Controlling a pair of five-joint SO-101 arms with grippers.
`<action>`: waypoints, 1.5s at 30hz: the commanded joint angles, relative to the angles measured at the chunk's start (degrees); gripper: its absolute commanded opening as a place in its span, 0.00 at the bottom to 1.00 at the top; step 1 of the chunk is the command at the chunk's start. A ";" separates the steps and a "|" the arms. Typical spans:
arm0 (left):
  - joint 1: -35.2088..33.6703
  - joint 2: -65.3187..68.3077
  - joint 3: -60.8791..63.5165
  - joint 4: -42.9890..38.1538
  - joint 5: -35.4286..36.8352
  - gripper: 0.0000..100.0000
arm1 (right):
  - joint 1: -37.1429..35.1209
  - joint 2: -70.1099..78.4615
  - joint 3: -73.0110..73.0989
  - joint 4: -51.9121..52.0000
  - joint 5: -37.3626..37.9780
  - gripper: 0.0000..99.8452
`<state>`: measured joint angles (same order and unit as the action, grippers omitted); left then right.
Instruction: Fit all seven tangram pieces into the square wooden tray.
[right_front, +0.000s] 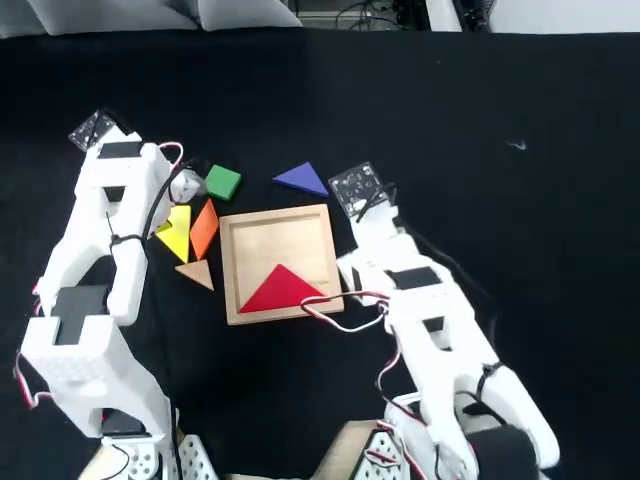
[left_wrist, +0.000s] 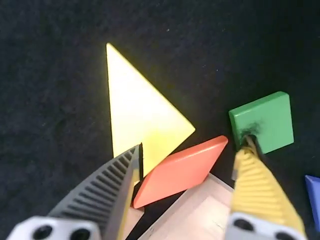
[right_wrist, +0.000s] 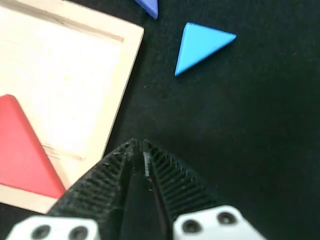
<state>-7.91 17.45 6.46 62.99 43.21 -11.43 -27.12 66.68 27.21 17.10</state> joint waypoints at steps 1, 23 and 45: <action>-0.40 -0.35 -3.38 -0.97 0.70 0.31 | 0.88 3.21 -3.82 -1.14 0.18 0.01; -4.00 8.79 -6.81 -0.44 0.79 0.31 | 0.88 5.67 -4.97 -1.14 0.18 0.01; -3.91 15.30 -17.36 7.65 0.53 0.23 | 0.88 5.67 -4.97 -1.14 0.18 0.01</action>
<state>-11.96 32.66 -7.43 68.70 44.00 -11.43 -21.58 65.10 27.03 17.10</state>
